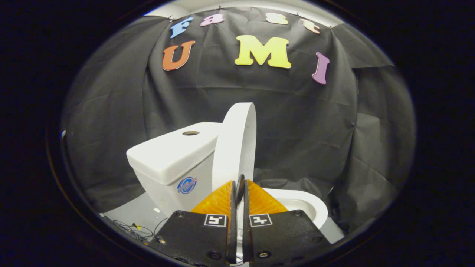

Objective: Open the toilet lid.

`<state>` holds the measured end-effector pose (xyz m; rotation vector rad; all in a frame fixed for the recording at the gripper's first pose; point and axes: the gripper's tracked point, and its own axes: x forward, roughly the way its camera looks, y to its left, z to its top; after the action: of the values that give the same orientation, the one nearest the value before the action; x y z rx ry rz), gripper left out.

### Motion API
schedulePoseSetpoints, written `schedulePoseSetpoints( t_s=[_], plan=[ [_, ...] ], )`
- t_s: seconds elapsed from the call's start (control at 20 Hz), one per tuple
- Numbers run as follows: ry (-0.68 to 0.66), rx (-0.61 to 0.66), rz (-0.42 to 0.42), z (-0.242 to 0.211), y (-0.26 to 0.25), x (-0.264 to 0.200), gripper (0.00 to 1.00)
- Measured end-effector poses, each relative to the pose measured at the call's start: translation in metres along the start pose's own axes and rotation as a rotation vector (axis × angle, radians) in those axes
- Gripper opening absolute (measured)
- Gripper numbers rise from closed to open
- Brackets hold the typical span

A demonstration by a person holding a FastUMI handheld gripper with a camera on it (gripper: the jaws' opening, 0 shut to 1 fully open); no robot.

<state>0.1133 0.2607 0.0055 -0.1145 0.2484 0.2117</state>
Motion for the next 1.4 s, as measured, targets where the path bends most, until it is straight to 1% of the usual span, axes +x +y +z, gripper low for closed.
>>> schedulePoseSetpoints(
  t_s=[0.15,0.4,0.6,0.7,0.8,0.85,0.95,1.0,1.15,1.3,1.4],
  plan=[
    [-0.009,-0.026,0.005,0.001,0.008,0.002,0.1],
    [0.009,-0.008,0.04,0.001,0.027,0.006,0.1],
    [0.018,-0.081,0.023,0.001,0.031,0.007,0.1],
    [0.028,-0.094,0.031,-0.001,0.025,0.006,0.13],
    [0.031,-0.032,0.092,-0.001,0.023,0.0,0.19],
    [0.014,-0.002,0.12,0.003,0.019,-0.007,0.24],
    [-0.05,0.035,0.138,0.016,0.002,-0.024,0.49],
    [-0.08,0.048,0.133,0.019,-0.008,-0.034,0.62],
    [-0.183,0.071,0.055,0.03,-0.054,-0.068,0.99],
    [-0.258,0.115,0.015,0.031,-0.089,-0.098,0.99],
    [-0.303,0.119,-0.033,0.029,-0.12,-0.116,1.0]
  ],
)
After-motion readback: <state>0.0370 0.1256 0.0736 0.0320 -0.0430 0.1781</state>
